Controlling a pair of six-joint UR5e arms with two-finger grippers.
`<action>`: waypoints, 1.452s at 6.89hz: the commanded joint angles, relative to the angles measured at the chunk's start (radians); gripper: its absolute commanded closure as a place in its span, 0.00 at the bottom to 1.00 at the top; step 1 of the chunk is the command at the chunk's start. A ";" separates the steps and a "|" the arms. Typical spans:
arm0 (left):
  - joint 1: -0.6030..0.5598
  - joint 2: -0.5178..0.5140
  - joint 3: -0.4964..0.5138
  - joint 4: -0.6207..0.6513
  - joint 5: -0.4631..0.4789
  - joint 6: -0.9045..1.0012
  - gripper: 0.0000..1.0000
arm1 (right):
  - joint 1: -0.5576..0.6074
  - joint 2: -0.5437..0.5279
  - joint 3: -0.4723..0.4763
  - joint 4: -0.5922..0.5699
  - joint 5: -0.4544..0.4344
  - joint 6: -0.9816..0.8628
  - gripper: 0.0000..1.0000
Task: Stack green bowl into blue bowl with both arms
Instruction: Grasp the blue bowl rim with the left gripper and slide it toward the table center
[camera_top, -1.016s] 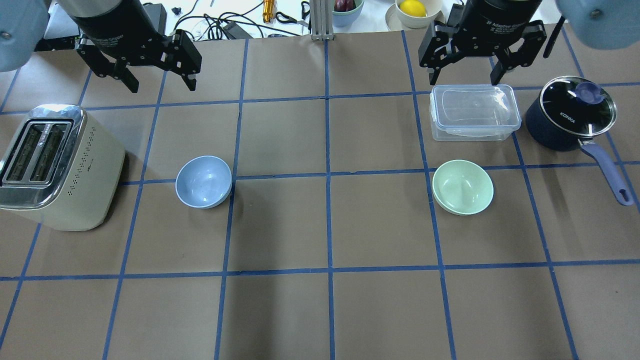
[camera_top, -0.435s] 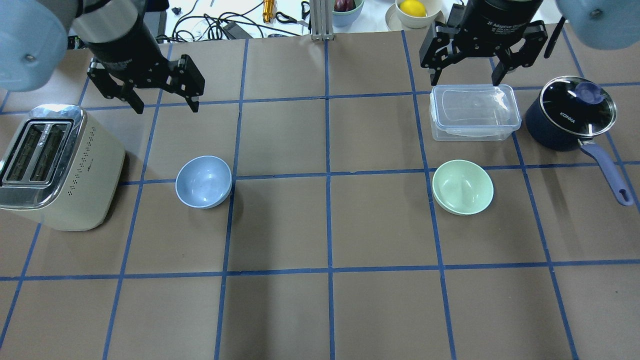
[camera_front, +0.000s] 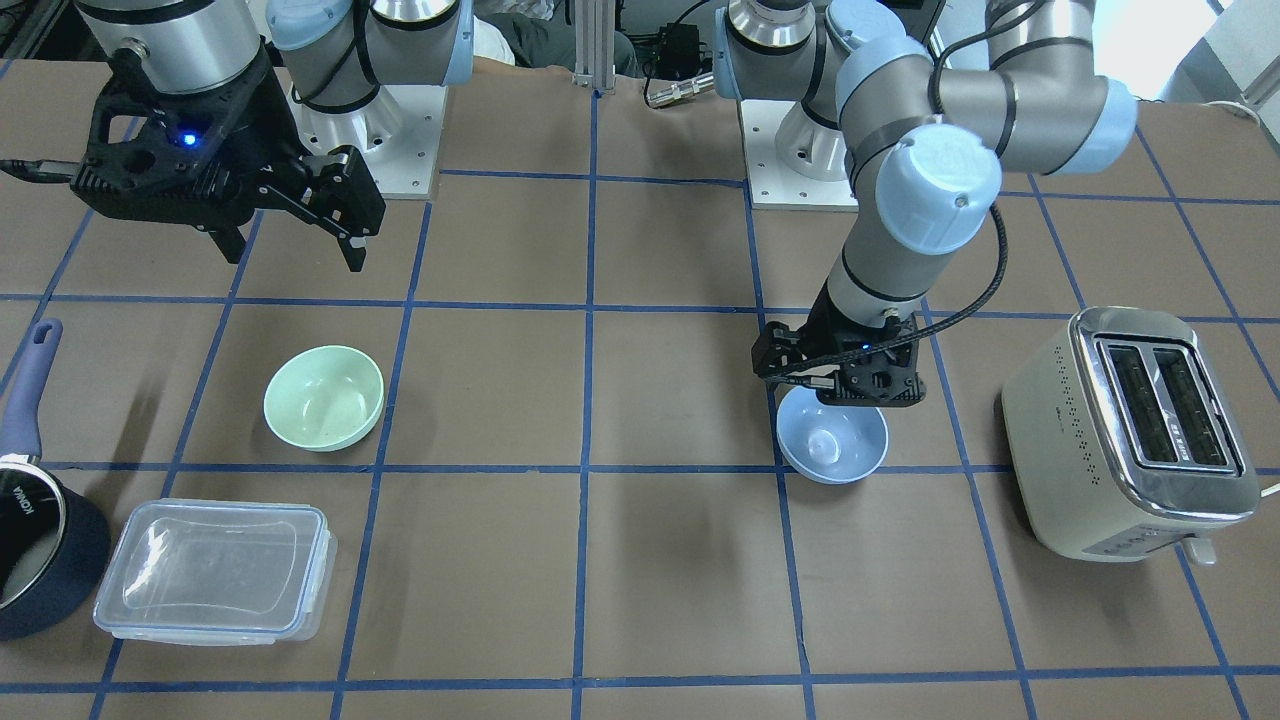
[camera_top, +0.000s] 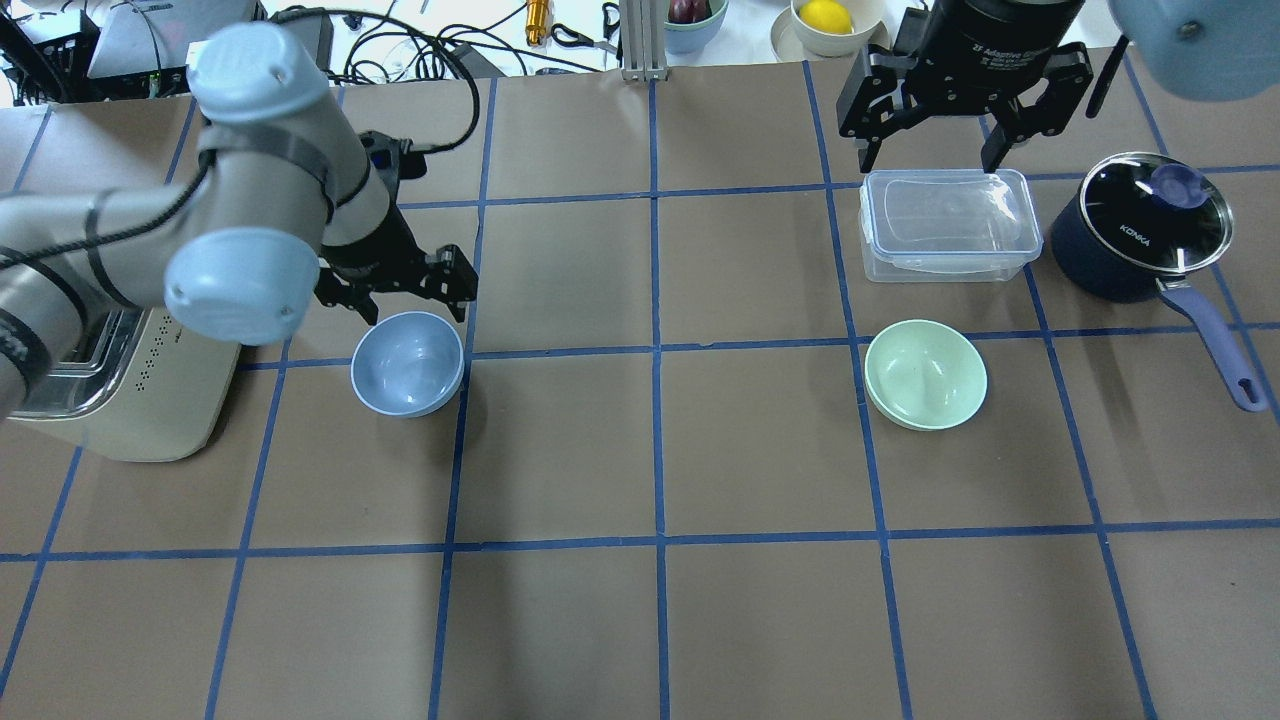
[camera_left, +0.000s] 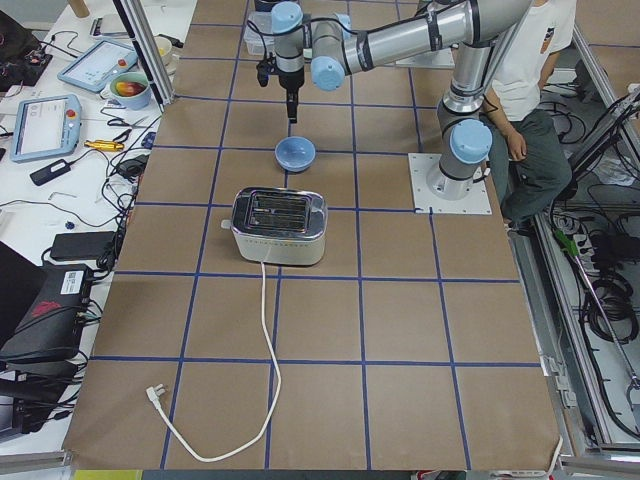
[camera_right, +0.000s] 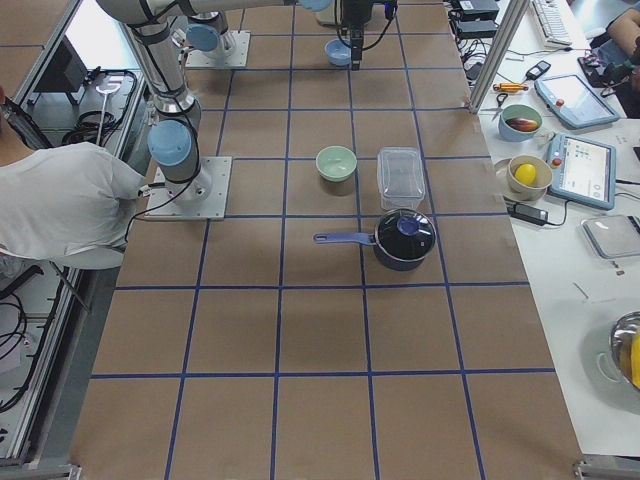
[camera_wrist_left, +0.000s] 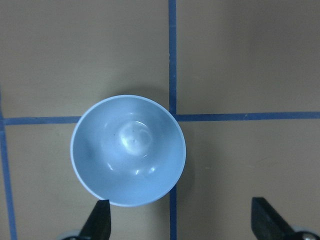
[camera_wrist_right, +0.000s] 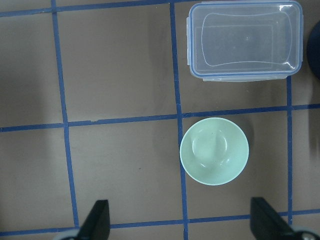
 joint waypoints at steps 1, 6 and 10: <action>-0.003 -0.056 -0.112 0.152 0.007 -0.004 0.00 | 0.003 0.000 0.002 -0.001 0.004 0.000 0.00; -0.032 -0.118 -0.118 0.195 0.018 -0.042 1.00 | -0.001 0.000 0.002 0.001 0.001 0.000 0.00; -0.196 -0.138 0.032 0.157 0.013 -0.277 1.00 | -0.001 0.002 0.002 0.001 0.001 -0.002 0.00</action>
